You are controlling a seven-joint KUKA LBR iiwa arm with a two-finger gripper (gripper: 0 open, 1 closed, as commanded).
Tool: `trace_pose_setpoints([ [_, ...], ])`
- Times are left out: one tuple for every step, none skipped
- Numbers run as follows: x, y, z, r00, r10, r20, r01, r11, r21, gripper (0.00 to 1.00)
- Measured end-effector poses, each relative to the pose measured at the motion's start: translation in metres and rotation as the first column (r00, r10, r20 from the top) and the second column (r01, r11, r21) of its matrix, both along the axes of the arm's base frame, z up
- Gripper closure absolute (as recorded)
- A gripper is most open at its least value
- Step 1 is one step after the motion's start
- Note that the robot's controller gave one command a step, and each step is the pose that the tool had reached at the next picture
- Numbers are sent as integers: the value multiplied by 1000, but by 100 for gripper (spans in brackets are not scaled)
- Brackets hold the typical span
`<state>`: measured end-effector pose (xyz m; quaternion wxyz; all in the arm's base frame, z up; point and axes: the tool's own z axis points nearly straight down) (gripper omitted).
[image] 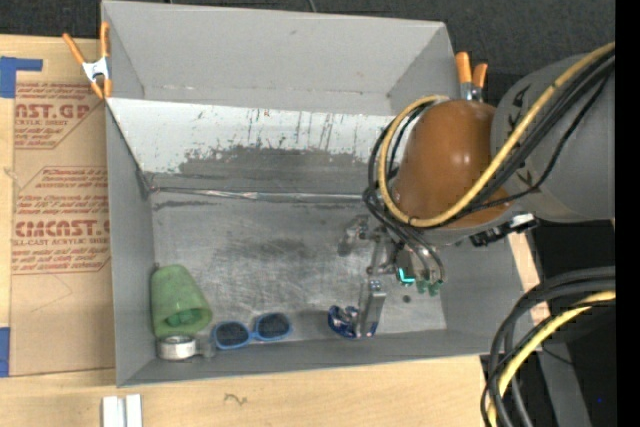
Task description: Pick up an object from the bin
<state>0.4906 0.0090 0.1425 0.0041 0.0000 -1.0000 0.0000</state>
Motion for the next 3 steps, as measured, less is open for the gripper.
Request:
trace_pose_setpoints([
  [1,-3,-64,997,72,32,-72,997,0,0],
  [-4,-3,-65,997,74,12,-74,997,1,100],
  [-7,6,106,857,515,16,-515,857,-3,100],
])
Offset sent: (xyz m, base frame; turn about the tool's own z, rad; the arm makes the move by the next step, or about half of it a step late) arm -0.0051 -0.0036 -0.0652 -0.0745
